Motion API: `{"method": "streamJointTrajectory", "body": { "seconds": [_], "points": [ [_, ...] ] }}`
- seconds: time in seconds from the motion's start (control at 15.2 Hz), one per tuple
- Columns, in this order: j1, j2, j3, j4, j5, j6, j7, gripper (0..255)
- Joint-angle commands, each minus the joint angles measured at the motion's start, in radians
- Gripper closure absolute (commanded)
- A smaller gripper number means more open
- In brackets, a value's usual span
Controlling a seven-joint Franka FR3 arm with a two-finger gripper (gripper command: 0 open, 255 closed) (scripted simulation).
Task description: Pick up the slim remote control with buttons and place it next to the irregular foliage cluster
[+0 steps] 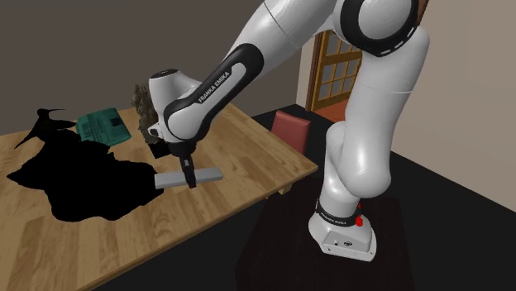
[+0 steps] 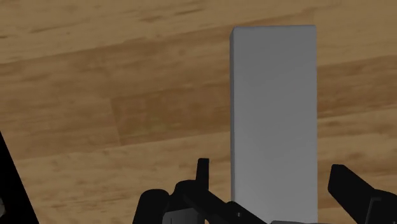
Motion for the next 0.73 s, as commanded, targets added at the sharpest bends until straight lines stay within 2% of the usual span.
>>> {"method": "streamJointTrajectory", "body": {
  "seconds": [0.0,0.13,0.66],
  "points": [
    [-0.001,-0.030,0.000,0.023,-0.004,-0.054,0.003,0],
    [-0.002,-0.063,0.000,0.054,-0.009,-0.117,0.006,0],
    [-0.002,-0.063,0.000,0.054,-0.009,-0.117,0.006,0]
  ]
}}
